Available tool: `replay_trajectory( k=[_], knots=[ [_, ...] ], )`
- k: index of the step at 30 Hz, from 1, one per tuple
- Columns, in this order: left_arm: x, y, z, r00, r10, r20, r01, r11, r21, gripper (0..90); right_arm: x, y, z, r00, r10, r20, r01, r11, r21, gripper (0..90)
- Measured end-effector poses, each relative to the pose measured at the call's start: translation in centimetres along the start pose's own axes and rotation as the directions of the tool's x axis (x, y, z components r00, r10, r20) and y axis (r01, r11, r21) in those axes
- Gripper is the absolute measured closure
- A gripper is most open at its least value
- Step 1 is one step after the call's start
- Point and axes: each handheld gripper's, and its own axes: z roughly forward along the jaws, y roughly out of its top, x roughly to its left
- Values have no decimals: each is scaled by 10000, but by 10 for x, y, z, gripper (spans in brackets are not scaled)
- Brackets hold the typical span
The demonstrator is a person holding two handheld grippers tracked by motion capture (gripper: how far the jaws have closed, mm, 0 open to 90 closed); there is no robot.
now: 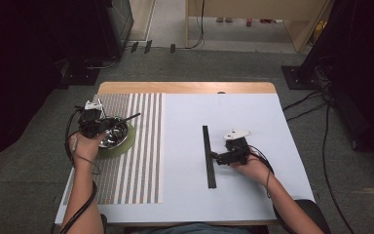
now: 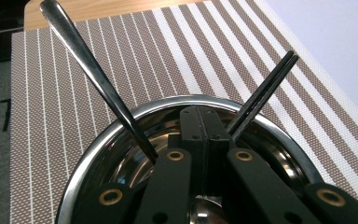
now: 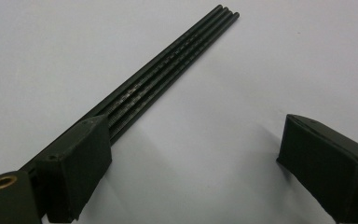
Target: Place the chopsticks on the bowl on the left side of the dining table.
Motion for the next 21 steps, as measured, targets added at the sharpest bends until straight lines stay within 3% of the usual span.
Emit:
replay_trajectory(
  k=[21],
  knots=[
    [-12,-4,0,9982,435,413,-451,9982,390,900,0,0,0,10000,-8,-8,8,10000,-3,87]
  ],
)
